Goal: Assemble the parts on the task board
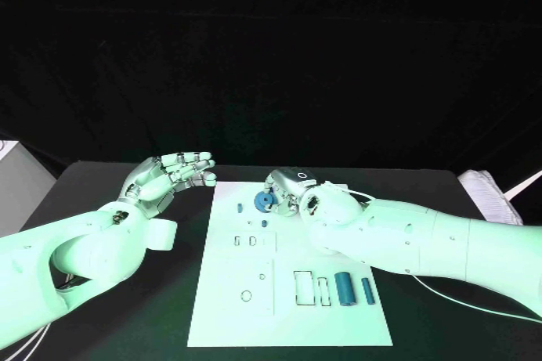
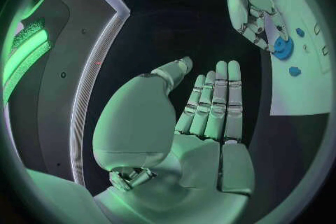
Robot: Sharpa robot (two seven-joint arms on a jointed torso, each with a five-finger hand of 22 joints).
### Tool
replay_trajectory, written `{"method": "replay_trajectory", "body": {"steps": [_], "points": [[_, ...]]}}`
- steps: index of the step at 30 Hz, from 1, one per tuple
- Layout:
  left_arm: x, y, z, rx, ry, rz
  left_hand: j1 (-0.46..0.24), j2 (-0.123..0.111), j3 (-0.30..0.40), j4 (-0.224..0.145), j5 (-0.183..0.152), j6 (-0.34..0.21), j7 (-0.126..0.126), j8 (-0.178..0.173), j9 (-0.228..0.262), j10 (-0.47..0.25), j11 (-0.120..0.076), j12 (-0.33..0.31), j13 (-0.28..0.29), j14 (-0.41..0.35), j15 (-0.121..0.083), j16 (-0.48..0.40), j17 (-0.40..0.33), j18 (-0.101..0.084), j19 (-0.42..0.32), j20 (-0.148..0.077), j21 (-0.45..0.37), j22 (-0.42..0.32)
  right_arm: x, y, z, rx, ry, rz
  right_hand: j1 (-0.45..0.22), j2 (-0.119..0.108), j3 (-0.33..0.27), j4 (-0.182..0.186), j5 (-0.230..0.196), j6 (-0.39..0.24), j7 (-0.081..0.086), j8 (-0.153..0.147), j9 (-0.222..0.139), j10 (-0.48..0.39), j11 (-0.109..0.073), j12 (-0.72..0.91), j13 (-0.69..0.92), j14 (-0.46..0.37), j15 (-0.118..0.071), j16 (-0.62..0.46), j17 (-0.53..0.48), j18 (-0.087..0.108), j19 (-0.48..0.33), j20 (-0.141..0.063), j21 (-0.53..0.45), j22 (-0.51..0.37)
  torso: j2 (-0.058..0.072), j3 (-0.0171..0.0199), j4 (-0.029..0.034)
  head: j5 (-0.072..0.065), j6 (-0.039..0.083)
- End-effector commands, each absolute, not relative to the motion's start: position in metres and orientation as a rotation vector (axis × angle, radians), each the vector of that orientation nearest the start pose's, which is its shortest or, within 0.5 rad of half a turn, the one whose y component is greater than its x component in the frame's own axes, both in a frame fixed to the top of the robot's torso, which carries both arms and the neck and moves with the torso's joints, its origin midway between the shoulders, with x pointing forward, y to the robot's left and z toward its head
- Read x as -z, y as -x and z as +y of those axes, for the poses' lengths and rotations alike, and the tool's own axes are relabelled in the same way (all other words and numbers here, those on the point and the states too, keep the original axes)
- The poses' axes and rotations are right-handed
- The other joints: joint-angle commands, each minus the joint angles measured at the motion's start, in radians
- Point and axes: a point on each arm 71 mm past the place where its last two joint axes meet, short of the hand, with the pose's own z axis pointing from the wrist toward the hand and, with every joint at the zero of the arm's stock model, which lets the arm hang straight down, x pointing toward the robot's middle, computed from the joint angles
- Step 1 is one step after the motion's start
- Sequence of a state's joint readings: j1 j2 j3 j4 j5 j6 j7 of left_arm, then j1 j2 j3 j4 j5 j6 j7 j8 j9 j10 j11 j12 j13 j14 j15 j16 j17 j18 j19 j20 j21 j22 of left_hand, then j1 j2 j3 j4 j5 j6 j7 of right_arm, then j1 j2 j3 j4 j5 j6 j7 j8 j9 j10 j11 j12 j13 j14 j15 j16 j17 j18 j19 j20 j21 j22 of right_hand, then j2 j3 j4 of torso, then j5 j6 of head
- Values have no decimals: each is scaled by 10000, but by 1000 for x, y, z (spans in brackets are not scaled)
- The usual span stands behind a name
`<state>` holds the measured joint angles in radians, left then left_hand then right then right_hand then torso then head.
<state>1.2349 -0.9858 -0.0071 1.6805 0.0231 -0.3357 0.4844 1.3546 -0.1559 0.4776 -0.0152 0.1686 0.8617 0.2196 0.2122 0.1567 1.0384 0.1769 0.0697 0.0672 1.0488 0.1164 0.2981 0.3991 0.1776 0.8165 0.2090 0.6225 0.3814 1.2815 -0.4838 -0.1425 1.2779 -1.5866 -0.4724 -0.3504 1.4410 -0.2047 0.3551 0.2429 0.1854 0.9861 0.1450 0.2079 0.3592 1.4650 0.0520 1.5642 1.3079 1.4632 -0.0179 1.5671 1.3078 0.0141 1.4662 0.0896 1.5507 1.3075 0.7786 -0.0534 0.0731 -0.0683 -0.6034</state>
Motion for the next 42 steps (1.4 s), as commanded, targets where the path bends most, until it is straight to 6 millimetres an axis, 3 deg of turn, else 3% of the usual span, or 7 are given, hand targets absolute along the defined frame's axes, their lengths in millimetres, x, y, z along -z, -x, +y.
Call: {"method": "replay_trajectory", "body": {"steps": [1,4,9,13,16,30,42], "points": [[130,-468,234,16457,10498,12632,-77,34,36,40,3,-49,180,-8,9,-61,3,42,8,-80,7,17,9,-25,-45,-9,32,8,183,-524,-94,-4791,2028,15310,-71,17,83,12,20,172,-155,17,37,1045,-45,48,2611,1076,-63,37,2630,-84,927,-79,21,2439,1,-6,-4,-6,-15],[130,-468,234,16454,10499,12632,-77,34,36,40,3,-49,180,-8,9,-61,3,42,8,-80,7,17,9,-25,-45,-9,32,8,183,-525,-94,-4784,1988,15292,-171,-45,115,20,4,92,-123,-54,19,1000,-21,-14,2552,1076,-44,37,2630,-75,908,-68,-6,2411,4,-1,-2,-12,-10],[130,-468,234,16446,10502,12633,-77,34,36,40,3,-49,180,-8,9,-61,3,42,8,-80,7,17,9,-25,-45,-9,32,8,184,-527,-94,-4956,1883,15348,-698,-209,34,199,-103,-385,63,-450,-90,833,143,-246,2341,1074,111,35,2622,-36,821,53,-136,2280,4,0,-4,-19,-6],[130,-467,234,16453,10500,12637,-77,34,36,40,3,-49,180,-8,9,-61,3,42,8,-80,7,17,9,-25,-45,-9,32,8,186,-527,-93,-5273,1884,15591,-2424,238,-342,472,321,-394,61,-633,-75,858,163,-218,2376,1076,148,37,2630,-41,835,120,-119,2306,4,0,5,-23,-2],[130,-468,234,16454,10501,12641,-77,34,36,40,3,-49,180,-8,9,-61,3,42,8,-80,7,17,9,-25,-45,-9,32,8,187,-527,-93,-5419,1892,15727,-3021,302,-516,482,283,-426,68,-722,-73,870,170,-202,2395,1076,156,37,2630,-49,854,128,-93,2335,4,-2,3,-23,-4],[130,-467,234,16449,10503,12661,-58,48,62,36,8,-52,181,-4,13,-62,3,45,7,-95,7,20,31,-14,-78,2,67,30,191,-527,-100,-5488,1784,16030,-3335,555,-478,469,371,-238,13,-710,-20,951,125,-91,2495,1076,125,37,2630,-86,932,110,25,2458,-5,1,-7,-19,-35],[130,-467,235,16424,10499,12643,-27,65,89,22,13,-51,180,-2,15,-62,1,46,6,-100,3,21,40,-7,-88,2,89,44,194,-531,-113,-4985,1560,16148,-3353,577,-464,464,371,-229,8,-711,-17,944,121,-100,2487,1076,120,37,2630,-85,930,106,21,2454,-1,9,8,-23,-31]]}}
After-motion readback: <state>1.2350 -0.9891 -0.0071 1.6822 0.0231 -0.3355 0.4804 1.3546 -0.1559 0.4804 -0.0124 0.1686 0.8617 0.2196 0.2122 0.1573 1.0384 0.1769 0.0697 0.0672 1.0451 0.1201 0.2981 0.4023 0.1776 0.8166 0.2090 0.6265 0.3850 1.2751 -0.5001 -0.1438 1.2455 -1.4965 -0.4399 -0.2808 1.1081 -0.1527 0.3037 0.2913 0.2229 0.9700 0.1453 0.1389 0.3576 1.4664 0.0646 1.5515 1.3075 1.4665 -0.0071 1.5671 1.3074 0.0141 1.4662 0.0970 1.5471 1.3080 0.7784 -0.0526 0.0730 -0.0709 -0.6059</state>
